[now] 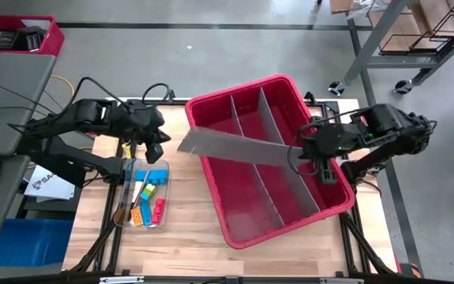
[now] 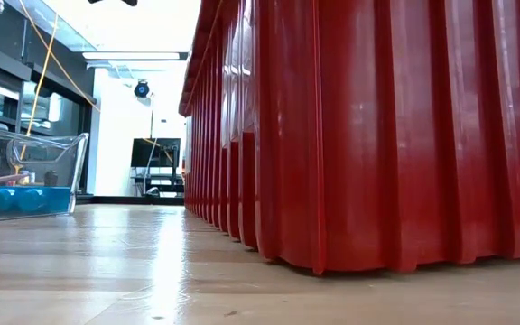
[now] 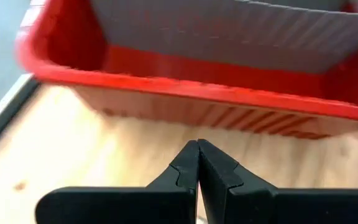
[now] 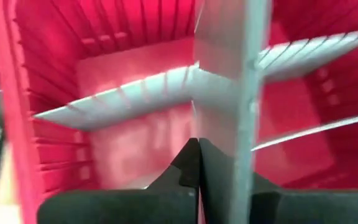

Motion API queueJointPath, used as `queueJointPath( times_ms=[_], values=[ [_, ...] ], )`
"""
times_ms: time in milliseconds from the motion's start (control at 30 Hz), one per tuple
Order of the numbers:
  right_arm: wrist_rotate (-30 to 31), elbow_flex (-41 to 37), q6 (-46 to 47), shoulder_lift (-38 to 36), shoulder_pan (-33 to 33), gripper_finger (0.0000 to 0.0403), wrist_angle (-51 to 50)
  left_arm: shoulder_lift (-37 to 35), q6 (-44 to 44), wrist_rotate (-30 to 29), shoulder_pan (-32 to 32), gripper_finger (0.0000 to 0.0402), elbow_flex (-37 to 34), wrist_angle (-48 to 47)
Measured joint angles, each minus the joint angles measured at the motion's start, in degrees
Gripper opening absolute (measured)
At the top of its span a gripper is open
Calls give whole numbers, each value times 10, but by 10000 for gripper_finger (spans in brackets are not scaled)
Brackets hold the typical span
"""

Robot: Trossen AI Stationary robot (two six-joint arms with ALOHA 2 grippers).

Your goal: Sort Items/Unsort Items

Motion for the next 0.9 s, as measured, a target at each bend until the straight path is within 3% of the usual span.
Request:
queueJointPath(
  times_ms=[100,267,367,467,667,800,900],
  values=[
    [39,4,-31,-2,-5,0,-5,0,-5,-40,-16,0,0,22],
    [110,42,-34,-6,-19,0,-5,39,6,-26,-23,0,-3,76],
    [153,83,-36,-8,-25,0,-9,66,-7,-36,-37,0,-46,104],
    [167,128,-48,-9,-33,0,1,83,-31,-36,-58,0,-110,206],
    [201,195,-38,-10,-49,0,-4,113,-100,-72,-90,0,-199,529],
    [230,228,-33,-10,-61,0,-2,177,-118,-123,-116,0,-208,579],
    [234,246,-33,-10,-70,0,-4,223,-130,-111,-131,0,-202,623]
  ],
)
